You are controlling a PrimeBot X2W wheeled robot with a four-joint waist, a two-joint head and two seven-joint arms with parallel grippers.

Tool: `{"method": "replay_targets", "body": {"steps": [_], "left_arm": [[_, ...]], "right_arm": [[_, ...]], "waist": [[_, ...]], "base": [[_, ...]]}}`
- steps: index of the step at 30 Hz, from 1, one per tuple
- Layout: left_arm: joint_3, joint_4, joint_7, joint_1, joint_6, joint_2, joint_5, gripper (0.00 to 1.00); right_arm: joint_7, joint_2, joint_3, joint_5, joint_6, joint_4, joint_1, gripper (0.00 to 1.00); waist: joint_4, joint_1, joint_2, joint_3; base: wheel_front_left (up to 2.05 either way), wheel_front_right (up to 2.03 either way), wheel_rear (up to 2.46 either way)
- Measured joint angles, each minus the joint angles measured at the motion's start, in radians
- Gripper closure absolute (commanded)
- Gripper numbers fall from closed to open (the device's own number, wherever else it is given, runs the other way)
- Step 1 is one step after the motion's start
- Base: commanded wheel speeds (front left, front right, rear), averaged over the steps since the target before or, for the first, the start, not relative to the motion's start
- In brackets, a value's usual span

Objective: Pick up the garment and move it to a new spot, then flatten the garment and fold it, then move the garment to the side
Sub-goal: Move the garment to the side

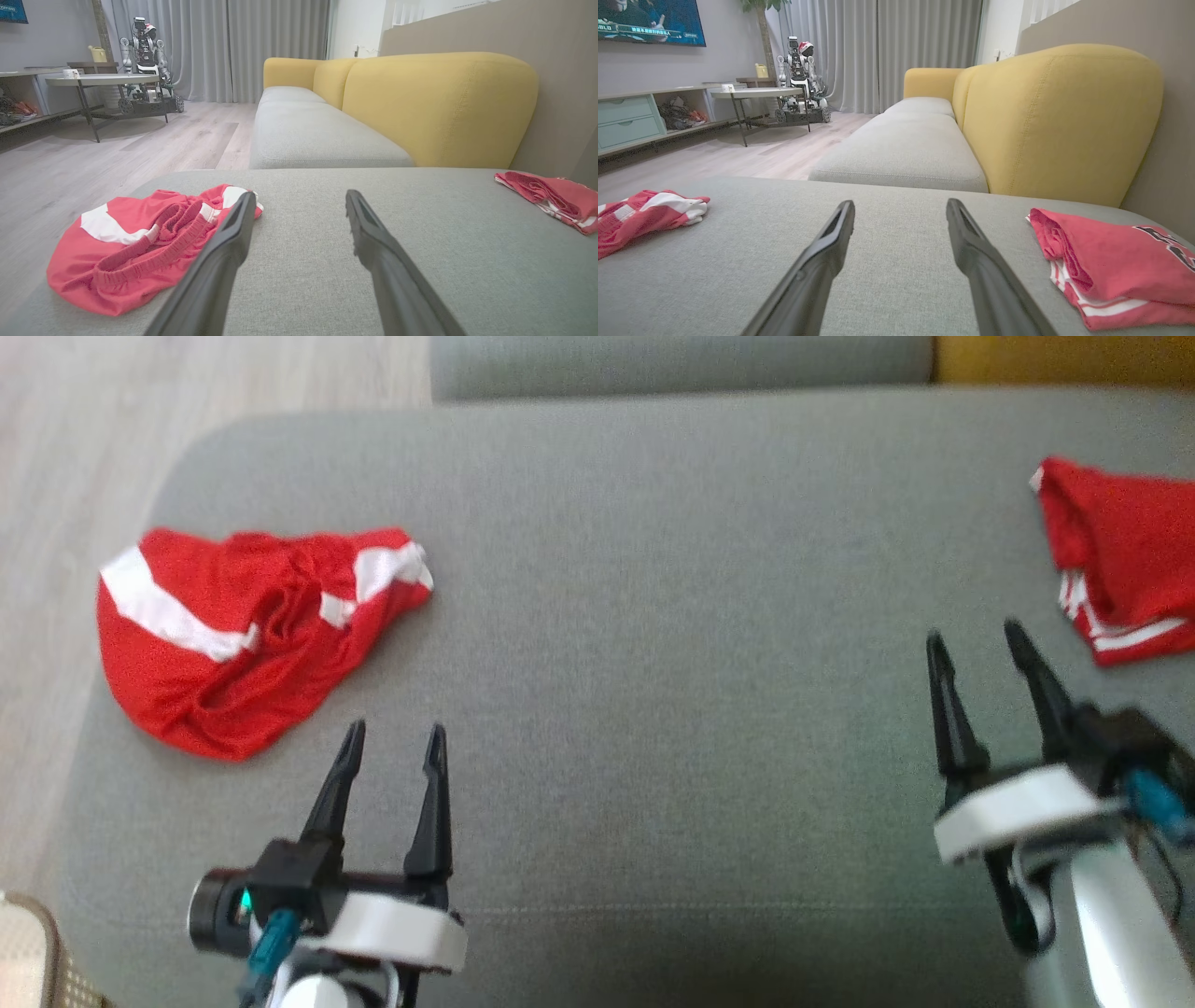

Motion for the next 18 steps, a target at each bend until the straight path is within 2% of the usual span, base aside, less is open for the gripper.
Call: {"method": "replay_targets", "body": {"steps": [5,11,18], "left_arm": [[0.038,-0.002,0.000,0.047,-0.026,-0.011,0.004,0.00],[0.062,-0.019,0.000,0.076,-0.060,-0.015,0.050,0.00],[0.069,-0.024,0.000,0.127,-0.086,-0.016,0.087,0.00]], "right_arm": [[0.000,0.016,-0.008,0.001,0.000,-0.091,0.117,0.00],[0.000,0.027,-0.019,0.001,0.000,-0.177,0.197,0.00],[0.000,0.035,-0.023,0.024,0.000,-0.183,0.290,0.00]], "waist": [[0.005,0.0000,0.0000,-0.065],[0.010,0.0000,0.0000,-0.084],[0.014,0.0000,0.0000,-0.101]], "base": [[0.00,0.00,0.00],[0.00,0.00,0.00],[0.00,0.00,0.00]]}}
